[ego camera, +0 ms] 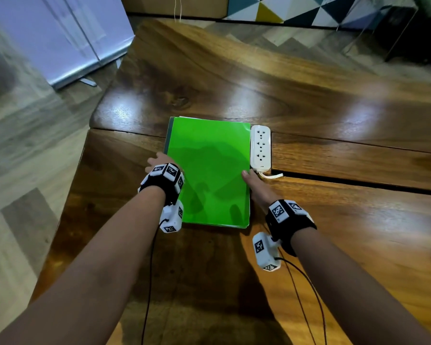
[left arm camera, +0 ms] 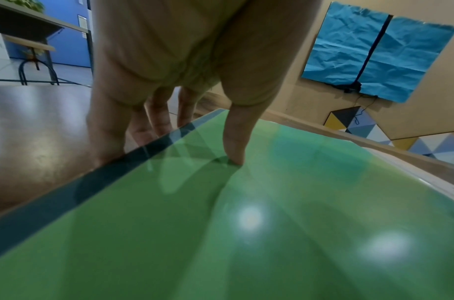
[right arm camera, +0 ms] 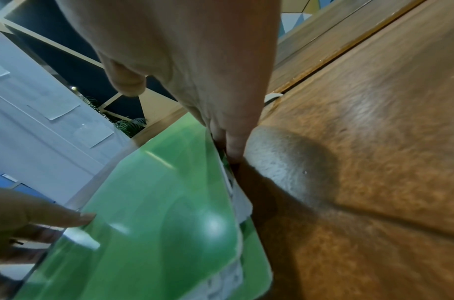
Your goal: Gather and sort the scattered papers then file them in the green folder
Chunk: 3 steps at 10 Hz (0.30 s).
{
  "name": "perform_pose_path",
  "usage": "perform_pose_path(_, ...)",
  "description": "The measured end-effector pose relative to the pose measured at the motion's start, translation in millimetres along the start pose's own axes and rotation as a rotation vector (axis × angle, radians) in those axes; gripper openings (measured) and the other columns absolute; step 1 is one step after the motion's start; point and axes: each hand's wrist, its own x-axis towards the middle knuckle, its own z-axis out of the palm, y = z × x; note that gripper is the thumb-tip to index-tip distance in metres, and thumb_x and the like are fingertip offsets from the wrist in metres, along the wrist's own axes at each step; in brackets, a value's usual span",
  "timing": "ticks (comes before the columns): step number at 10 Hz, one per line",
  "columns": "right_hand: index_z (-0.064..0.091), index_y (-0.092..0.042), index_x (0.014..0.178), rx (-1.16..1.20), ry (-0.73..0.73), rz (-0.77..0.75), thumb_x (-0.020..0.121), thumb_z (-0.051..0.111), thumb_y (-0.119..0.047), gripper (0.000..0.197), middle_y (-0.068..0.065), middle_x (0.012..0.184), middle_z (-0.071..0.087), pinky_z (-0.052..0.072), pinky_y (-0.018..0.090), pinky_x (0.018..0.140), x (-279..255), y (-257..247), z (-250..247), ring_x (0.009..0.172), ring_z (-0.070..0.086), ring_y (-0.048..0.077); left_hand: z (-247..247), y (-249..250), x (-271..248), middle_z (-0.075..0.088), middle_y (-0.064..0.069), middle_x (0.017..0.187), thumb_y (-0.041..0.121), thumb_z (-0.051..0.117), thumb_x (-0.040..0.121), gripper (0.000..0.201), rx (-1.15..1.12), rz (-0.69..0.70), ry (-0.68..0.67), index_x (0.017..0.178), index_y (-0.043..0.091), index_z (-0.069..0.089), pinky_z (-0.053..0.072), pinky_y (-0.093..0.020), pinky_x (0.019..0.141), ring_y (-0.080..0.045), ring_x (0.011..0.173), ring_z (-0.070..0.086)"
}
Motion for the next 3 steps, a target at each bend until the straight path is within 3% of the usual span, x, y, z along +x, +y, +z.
perform_pose_path(1, 0.005, -0.021, 0.153, -0.048, 0.011, 0.017, 0.092, 0.037, -0.06, 0.08, 0.001, 0.161, 0.009, 0.018, 0.048, 0.118, -2, -7, -3, 0.147, 0.017, 0.024, -4, 0, -6, 0.025, -0.021, 0.149, 0.033, 0.073, 0.08, 0.085, 0.007, 0.016, -0.004, 0.143, 0.004, 0.024, 0.033, -0.047, 0.107, -0.038, 0.132, 0.038)
perform_pose_path(2, 0.012, -0.025, 0.152, -0.173, -0.053, -0.017, 0.077, 0.036, -0.081, 0.097, -0.002, 0.16, 0.016, 0.018, 0.053, 0.117, 3, 1, -10, 0.146, 0.019, 0.022, -8, -1, -15, 0.023, -0.023, 0.151, 0.038, 0.072, 0.079, 0.096, -0.004, 0.066, -0.038, 0.147, 0.004, 0.013, 0.032, -0.047, 0.109, -0.039, 0.136, 0.033)
perform_pose_path(3, 0.01, -0.024, 0.153, -0.286, -0.037, 0.011, 0.08, 0.033, -0.08, 0.095, -0.003, 0.16, 0.012, 0.019, 0.052, 0.117, 2, 4, -19, 0.147, 0.017, 0.024, -12, 4, -32, 0.023, -0.021, 0.151, 0.043, 0.069, 0.08, 0.096, 0.018, 0.126, -0.019, 0.148, 0.005, 0.013, 0.031, -0.047, 0.11, -0.038, 0.138, 0.029)
